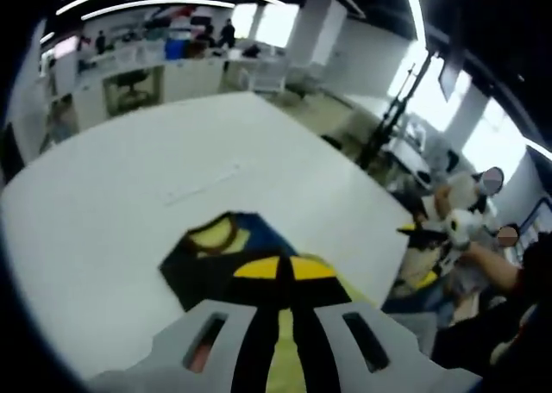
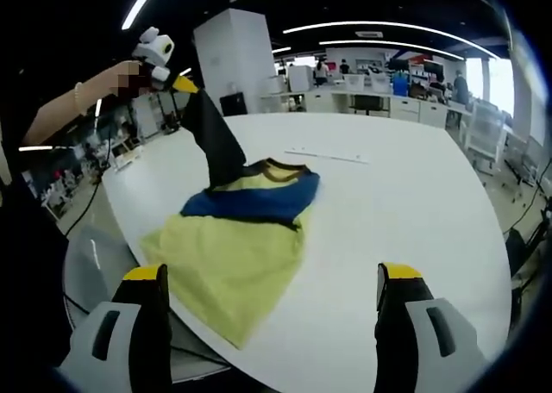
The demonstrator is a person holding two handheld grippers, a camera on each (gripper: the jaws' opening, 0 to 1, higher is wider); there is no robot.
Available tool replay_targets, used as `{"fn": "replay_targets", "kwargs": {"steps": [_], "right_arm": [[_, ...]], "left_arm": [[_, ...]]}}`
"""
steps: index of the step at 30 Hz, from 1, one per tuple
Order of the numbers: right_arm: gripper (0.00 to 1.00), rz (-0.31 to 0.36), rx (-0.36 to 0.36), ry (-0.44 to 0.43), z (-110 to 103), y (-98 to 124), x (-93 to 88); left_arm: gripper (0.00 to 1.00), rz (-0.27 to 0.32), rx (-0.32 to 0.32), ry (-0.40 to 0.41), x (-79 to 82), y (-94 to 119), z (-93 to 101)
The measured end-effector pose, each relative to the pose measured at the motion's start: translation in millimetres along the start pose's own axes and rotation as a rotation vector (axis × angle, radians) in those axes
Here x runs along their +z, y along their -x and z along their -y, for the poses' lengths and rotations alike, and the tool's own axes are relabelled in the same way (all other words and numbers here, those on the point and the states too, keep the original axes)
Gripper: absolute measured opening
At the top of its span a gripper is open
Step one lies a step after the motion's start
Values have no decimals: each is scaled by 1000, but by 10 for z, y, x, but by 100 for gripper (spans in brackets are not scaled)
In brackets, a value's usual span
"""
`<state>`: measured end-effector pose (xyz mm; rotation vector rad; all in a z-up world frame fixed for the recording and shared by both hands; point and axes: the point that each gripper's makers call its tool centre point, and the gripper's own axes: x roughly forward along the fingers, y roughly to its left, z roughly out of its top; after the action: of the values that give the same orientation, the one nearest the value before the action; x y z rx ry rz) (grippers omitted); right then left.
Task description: Fold the garment on the visible template until the final outline fits inside the template.
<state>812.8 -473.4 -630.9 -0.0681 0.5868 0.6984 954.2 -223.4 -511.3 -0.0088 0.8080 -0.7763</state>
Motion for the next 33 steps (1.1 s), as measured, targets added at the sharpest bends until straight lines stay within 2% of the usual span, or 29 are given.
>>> {"fn": "replay_targets", "kwargs": {"steps": [17, 27, 33], "right_arm": [[100, -6, -18, -28, 64, 2, -69], [100, -14, -18, -46, 68, -26, -129], [99, -15, -27, -59, 118, -20, -161]], "left_arm": [[0, -97, 0, -5, -164, -474, -54], [0, -175, -31, 25, -370, -886, 43], [0, -202, -47, 49, -442, -1122, 126]]}}
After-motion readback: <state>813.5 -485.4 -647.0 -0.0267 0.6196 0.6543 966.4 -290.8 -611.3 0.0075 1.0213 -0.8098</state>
